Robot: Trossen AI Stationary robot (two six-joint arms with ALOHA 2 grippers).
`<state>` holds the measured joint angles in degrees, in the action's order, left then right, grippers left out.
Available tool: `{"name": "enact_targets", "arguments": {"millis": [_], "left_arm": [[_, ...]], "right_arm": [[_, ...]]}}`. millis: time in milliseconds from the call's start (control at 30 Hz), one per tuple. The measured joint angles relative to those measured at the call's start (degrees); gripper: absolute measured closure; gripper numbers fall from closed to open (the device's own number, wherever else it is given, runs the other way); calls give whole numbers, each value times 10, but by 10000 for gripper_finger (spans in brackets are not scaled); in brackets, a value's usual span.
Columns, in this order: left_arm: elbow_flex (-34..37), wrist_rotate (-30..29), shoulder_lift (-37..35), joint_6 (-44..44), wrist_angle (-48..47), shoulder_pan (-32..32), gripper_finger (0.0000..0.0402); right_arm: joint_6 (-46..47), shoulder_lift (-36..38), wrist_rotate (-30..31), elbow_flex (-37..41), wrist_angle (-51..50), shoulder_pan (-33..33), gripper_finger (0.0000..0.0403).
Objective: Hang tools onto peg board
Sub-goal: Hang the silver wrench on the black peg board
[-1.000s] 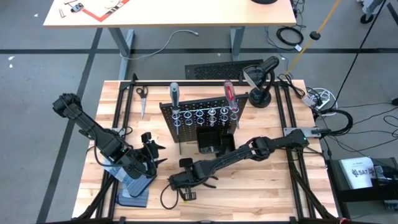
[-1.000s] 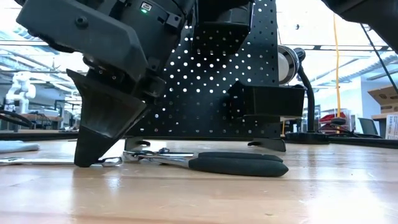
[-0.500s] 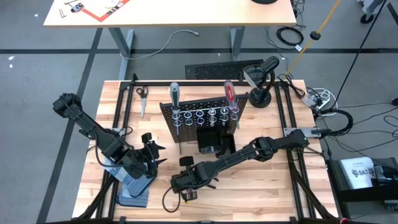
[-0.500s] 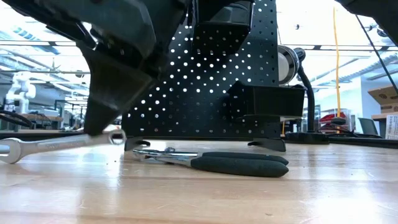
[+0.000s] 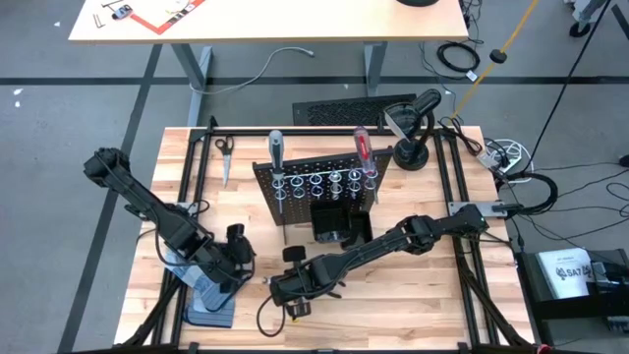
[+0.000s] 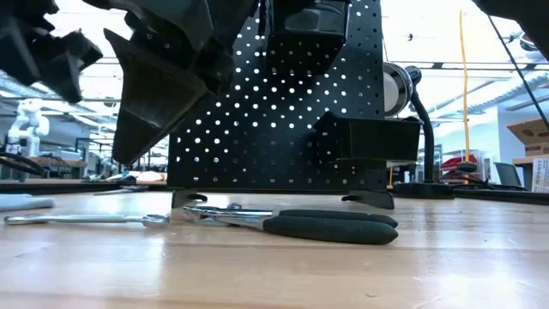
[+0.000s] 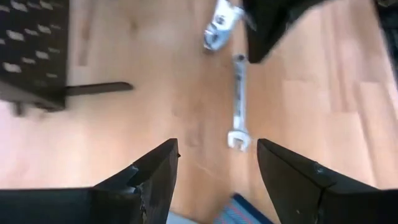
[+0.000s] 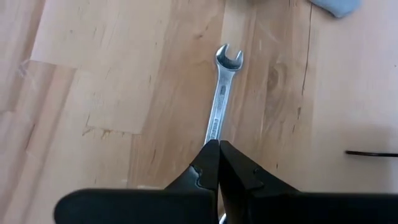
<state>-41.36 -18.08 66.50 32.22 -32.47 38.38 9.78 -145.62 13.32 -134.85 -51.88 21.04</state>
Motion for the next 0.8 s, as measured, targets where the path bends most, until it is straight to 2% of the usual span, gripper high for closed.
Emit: {"name": "enact_targets", "arguments": {"millis": [267,400,800], "left_arm": [[35,77,13,-16,80,-13,173],[43,81,33,-41,108,-14,173],[43,105,107,-42,155,-41,173]], "right_arm": [[0,0,-1,-1,37,0,403],[0,-4,2,-2,60,0,394],[0,-24,16,-1,85,-1,269]]}}
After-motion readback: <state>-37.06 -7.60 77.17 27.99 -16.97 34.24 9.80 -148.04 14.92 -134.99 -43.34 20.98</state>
